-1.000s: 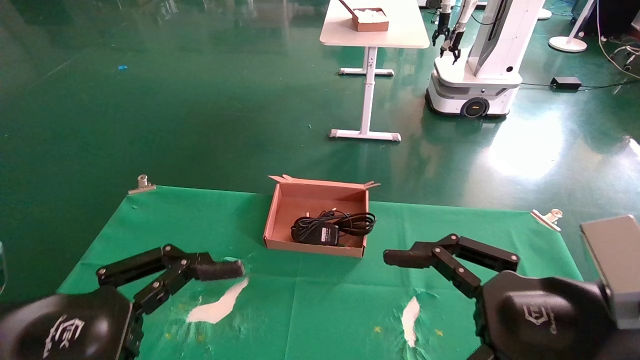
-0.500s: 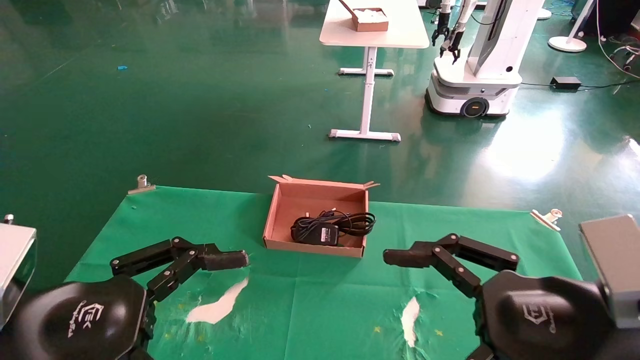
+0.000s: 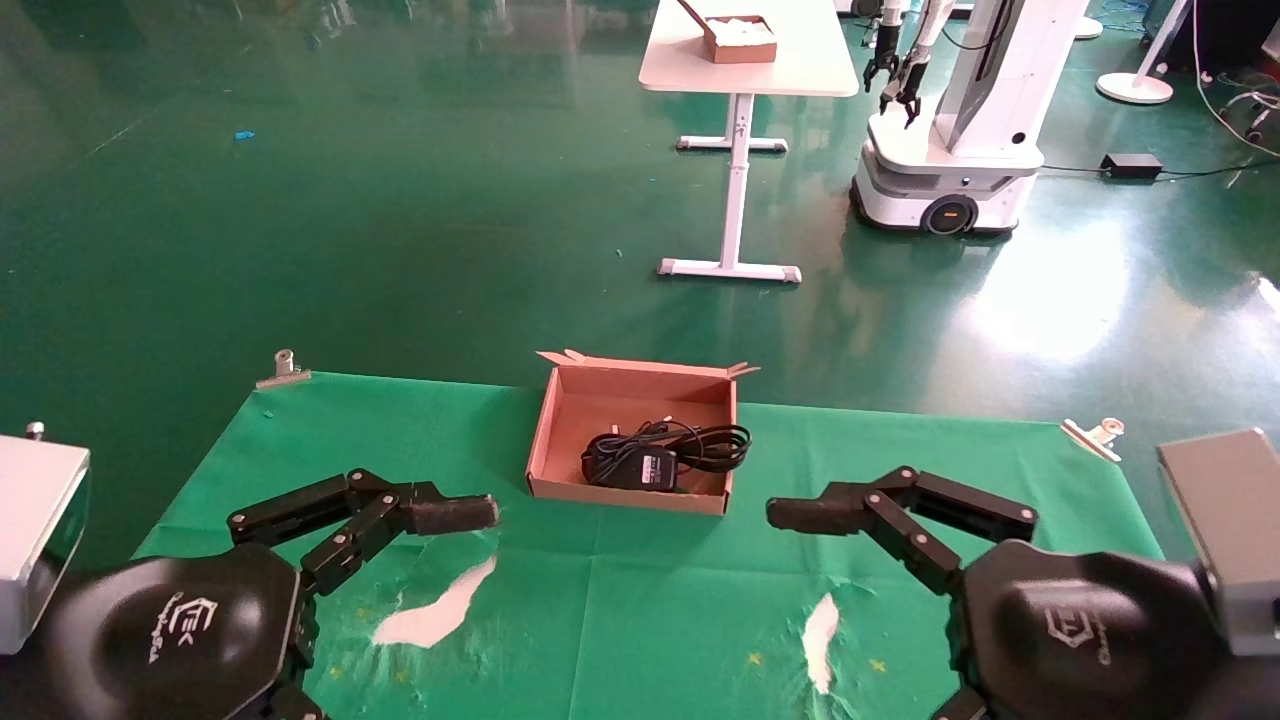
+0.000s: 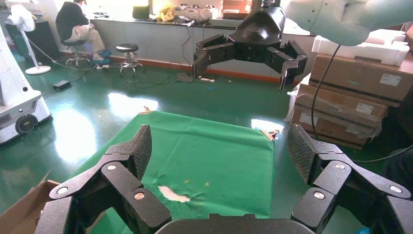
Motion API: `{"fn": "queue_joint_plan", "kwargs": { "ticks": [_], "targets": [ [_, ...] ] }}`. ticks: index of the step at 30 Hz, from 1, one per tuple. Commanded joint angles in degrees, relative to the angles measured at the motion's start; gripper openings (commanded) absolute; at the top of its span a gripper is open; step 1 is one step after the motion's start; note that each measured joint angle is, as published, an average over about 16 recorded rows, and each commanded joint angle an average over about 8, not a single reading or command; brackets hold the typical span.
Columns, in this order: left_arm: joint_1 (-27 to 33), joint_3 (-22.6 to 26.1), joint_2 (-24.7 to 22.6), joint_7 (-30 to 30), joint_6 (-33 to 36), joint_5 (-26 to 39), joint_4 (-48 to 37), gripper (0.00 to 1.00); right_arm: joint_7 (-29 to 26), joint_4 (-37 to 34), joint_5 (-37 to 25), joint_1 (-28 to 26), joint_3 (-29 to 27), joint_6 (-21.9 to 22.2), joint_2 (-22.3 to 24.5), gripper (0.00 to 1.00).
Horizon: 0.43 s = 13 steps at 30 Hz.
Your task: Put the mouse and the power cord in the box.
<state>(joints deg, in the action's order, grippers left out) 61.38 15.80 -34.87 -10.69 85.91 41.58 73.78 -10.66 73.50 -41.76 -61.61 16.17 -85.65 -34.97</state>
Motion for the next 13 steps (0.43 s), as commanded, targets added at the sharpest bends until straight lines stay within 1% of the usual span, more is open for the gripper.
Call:
{"fn": "queue_joint_plan", "kwargs": {
  "ticks": [1, 13],
  "targets": [
    [0.03, 0.04, -0.03, -0.01, -0.05, 0.04, -0.05, 1.0, 0.0, 0.0, -0.01, 0.0, 0.0, 0.0, 0.0, 1.0],
    [0.1, 0.13, -0.08, -0.05, -0.15, 0.18, -0.13, 1.0, 0.0, 0.0, -0.01, 0.0, 0.0, 0.0, 0.0, 1.0]
  ]
}}
